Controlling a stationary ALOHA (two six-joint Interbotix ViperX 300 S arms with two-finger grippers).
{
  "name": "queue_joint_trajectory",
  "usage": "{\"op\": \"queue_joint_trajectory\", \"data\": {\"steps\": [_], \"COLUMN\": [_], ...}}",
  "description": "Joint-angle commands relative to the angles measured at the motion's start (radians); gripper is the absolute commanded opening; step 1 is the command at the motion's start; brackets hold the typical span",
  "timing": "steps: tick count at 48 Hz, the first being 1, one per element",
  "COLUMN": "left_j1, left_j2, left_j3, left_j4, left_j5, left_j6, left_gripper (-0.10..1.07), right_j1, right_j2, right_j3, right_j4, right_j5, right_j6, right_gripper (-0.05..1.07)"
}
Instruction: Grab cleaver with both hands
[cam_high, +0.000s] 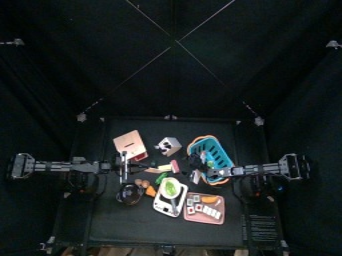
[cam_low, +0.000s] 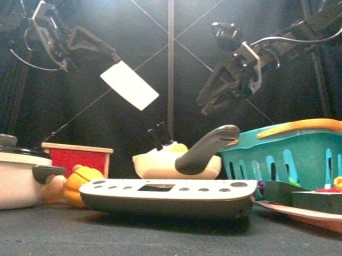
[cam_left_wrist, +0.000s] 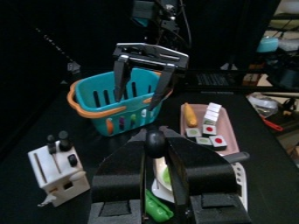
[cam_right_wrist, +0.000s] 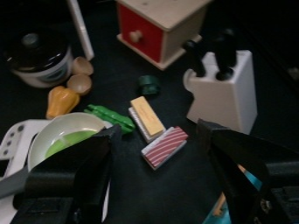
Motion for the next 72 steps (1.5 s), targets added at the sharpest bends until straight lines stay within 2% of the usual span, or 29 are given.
{"op": "queue_joint_trajectory", "data": {"steps": [1,8,13,31,45,53,72], "left_j1": [-0.025,-0.046,-0.055,-0.055,-0.054,-0.052,-0.049], "left_j2": [0.015,0.058,0.106,0.313,0.399,0.394,0.393], "left_j3": [-0.002,0.005,-0.003,-0.092,-0.140,-0.143,-0.123], "left_j4": [-0.011,-0.018,-0.017,0.003,0.029,0.032,0.031], "left_j5": [-0.075,-0.176,-0.222,-0.371,-0.411,-0.413,-0.413], "left_j6": [0.003,0.005,0.009,0.020,0.023,0.023,0.023], "left_gripper": [0.48,0.48,0.48,0.48,0.48,0.48,0.48], "right_j1": [0.061,0.120,0.133,0.127,0.109,0.094,0.081], "right_j2": [-0.021,-0.018,-0.020,0.009,0.023,0.048,0.064], "right_j3": [-0.011,-0.038,-0.061,-0.129,-0.118,-0.117,-0.114], "right_j4": [-0.061,-0.135,-0.129,0.095,0.167,0.202,0.230], "right_j5": [0.005,0.006,0.008,0.002,-0.021,-0.032,-0.040], "right_j6": [-0.014,-0.063,-0.086,-0.091,-0.089,-0.091,-0.091], "right_gripper": [0.99,0.99,0.99,0.99,0.98,0.91,0.65]}}
